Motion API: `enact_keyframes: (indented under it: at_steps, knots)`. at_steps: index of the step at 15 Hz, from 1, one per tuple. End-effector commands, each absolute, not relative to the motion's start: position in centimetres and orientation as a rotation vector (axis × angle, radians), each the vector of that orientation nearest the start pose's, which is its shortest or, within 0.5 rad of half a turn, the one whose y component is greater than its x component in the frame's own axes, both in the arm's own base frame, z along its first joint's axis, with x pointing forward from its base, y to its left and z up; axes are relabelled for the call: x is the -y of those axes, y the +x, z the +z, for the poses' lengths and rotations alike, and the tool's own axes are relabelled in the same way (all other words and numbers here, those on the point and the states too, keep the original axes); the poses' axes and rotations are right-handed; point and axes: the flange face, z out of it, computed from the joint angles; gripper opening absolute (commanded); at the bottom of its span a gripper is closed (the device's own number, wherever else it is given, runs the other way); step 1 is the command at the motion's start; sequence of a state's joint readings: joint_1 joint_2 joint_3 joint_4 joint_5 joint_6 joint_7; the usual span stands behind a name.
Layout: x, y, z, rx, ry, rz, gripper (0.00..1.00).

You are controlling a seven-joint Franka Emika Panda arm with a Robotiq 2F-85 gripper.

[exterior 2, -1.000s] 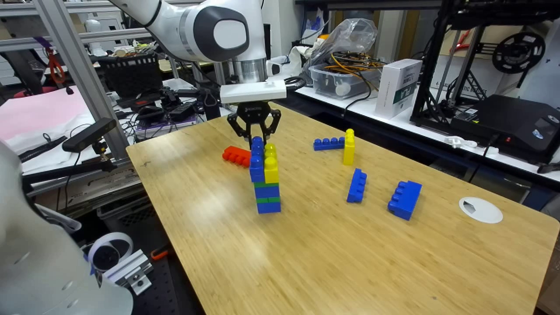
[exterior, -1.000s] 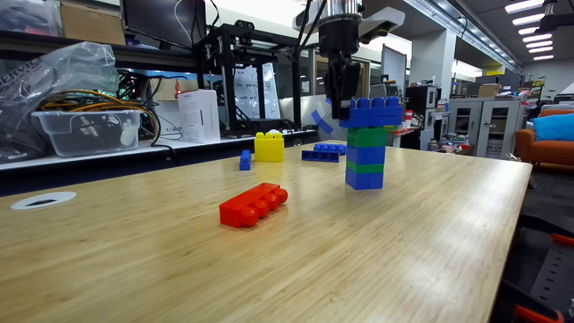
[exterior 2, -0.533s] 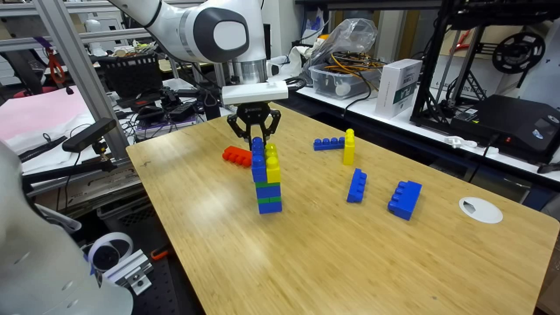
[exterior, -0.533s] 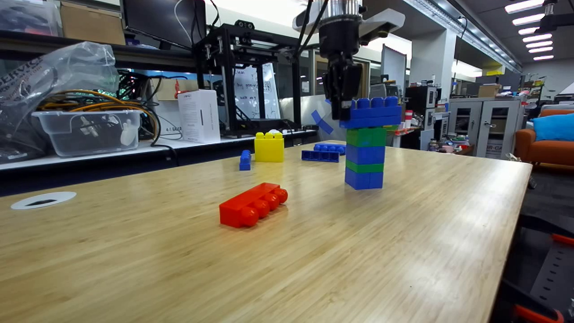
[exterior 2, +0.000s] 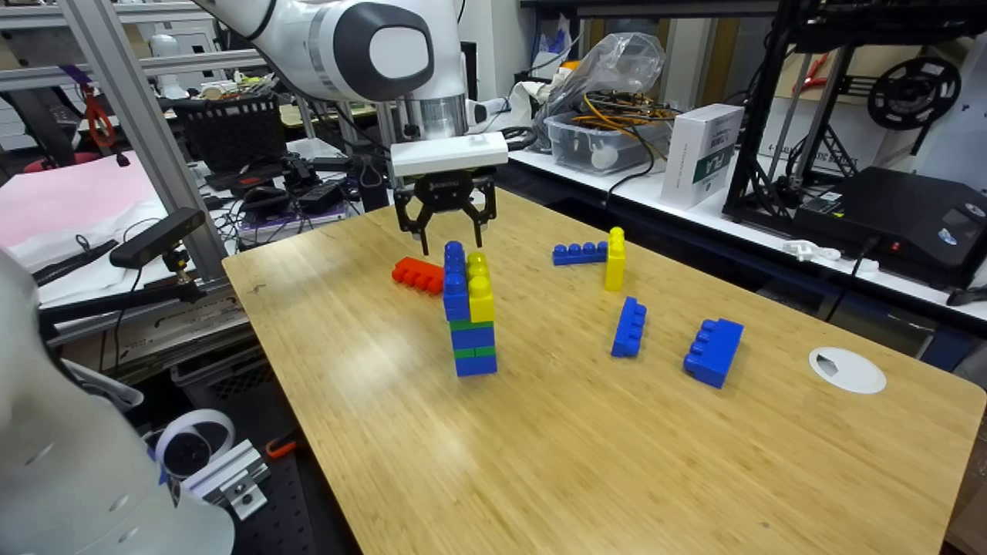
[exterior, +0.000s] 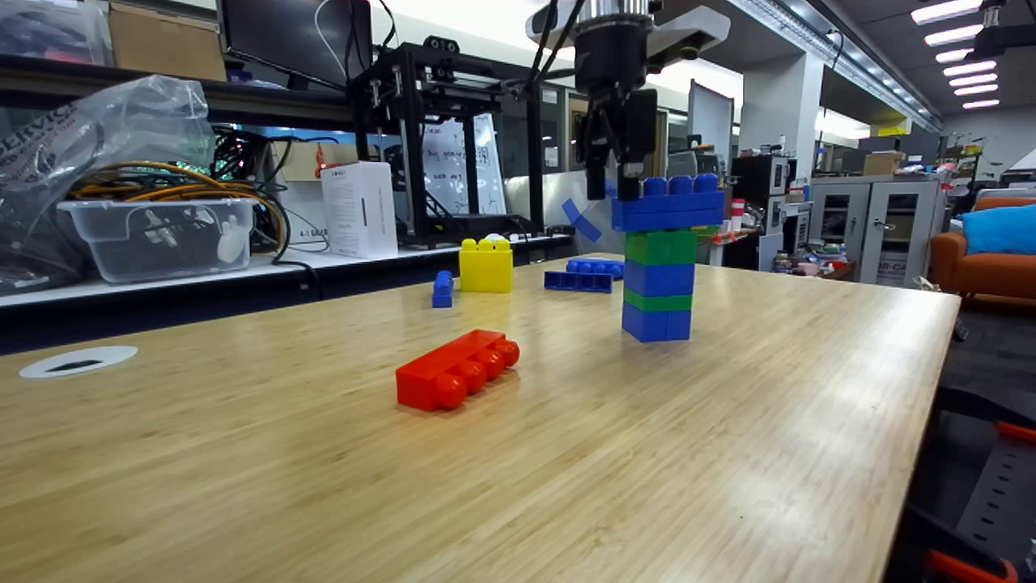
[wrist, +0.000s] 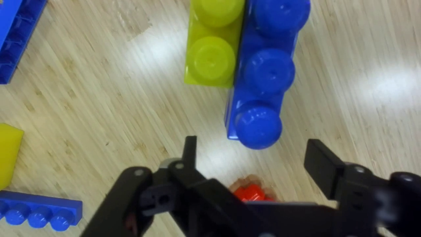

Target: Move the stack of blocks to the right and stack two blue blocks on it

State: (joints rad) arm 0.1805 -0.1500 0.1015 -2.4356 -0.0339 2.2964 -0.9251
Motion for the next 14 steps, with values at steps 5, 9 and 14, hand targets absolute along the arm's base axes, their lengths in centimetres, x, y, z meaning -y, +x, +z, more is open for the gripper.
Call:
enact_keyframes:
  at_steps: [5,9,14]
  knots:
    - [-14.0,42.1,44.7,1.962,-2.491,-0.011,1.0]
    - [-12.6,41.2,48.4,1.973,-2.462,0.051,1.0]
    - [-8.9,42.7,47.7,1.946,-2.442,0.102,0.74]
